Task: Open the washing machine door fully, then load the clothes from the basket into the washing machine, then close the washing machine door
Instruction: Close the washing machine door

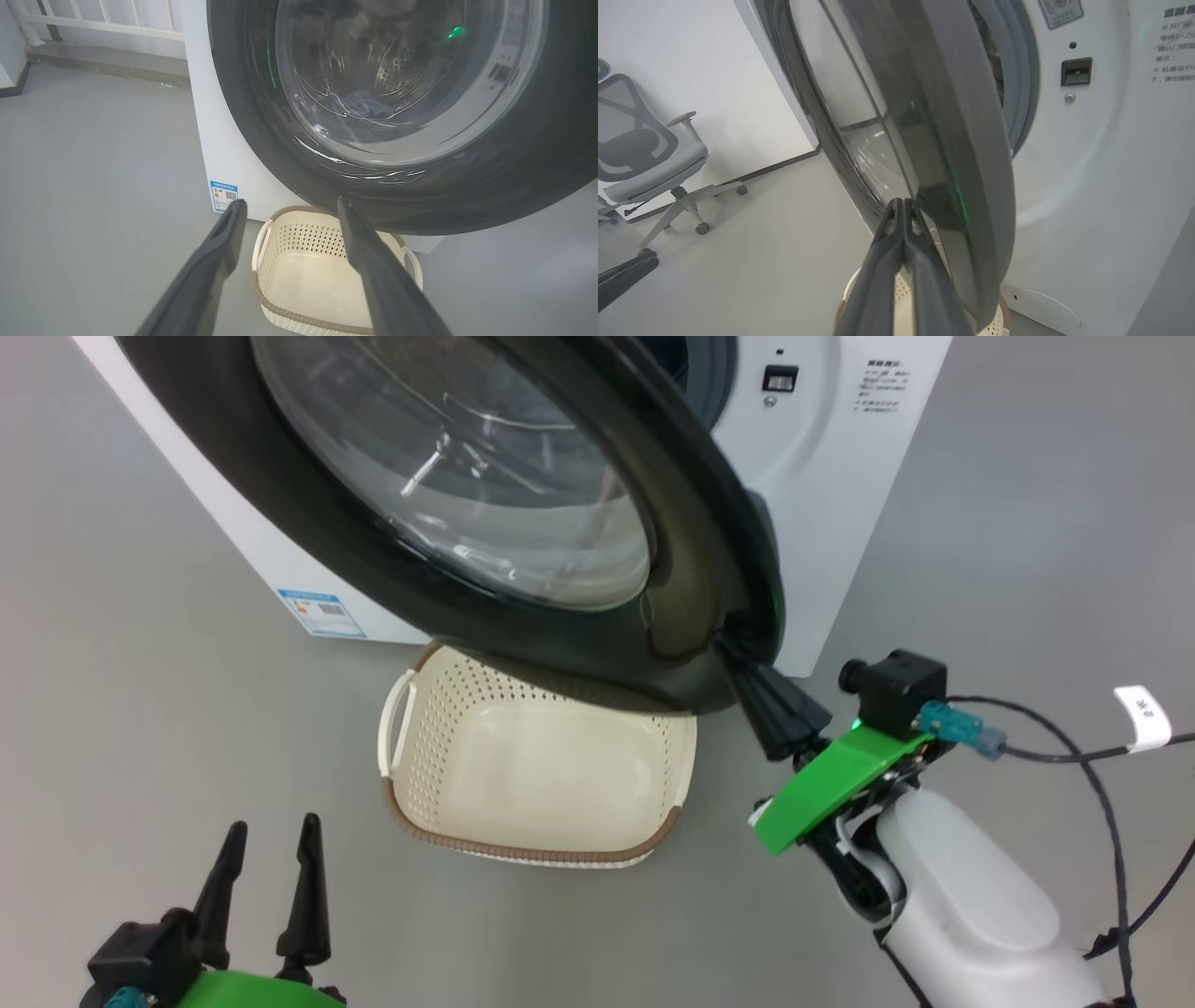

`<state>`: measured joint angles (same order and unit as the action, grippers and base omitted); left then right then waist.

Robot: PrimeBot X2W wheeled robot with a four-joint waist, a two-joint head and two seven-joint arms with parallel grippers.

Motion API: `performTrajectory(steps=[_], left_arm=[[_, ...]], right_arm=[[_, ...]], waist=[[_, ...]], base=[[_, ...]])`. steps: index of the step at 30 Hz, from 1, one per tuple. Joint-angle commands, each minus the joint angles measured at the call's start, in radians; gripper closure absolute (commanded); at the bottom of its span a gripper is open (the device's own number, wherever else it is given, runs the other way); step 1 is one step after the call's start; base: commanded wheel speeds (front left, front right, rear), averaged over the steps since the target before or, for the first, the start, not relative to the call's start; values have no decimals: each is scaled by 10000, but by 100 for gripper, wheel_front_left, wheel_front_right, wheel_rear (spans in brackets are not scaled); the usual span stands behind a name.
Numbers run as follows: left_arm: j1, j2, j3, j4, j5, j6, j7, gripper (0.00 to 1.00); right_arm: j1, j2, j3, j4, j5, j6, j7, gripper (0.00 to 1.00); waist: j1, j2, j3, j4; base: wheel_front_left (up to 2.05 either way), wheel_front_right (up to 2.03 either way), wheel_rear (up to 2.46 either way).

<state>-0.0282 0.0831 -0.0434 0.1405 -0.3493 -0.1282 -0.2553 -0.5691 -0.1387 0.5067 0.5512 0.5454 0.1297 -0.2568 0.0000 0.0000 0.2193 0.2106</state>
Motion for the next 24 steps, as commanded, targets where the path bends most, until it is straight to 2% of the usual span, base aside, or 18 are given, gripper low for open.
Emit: performTrajectory(steps=[1,24], left_arm=[[-369,137,316,-272,-26,-25,-65,0],[-1165,13,-27,-405,-65,-25,-65,0]], right_arm=[[-273,14,-46,-215,-137,10,-49,100],[-1913,-642,-1519,-59,-490,10,-49,100]], waist=[[0,0,152,62],[0,0,1290,651]], base=[[0,0,0],[0,0,0]])
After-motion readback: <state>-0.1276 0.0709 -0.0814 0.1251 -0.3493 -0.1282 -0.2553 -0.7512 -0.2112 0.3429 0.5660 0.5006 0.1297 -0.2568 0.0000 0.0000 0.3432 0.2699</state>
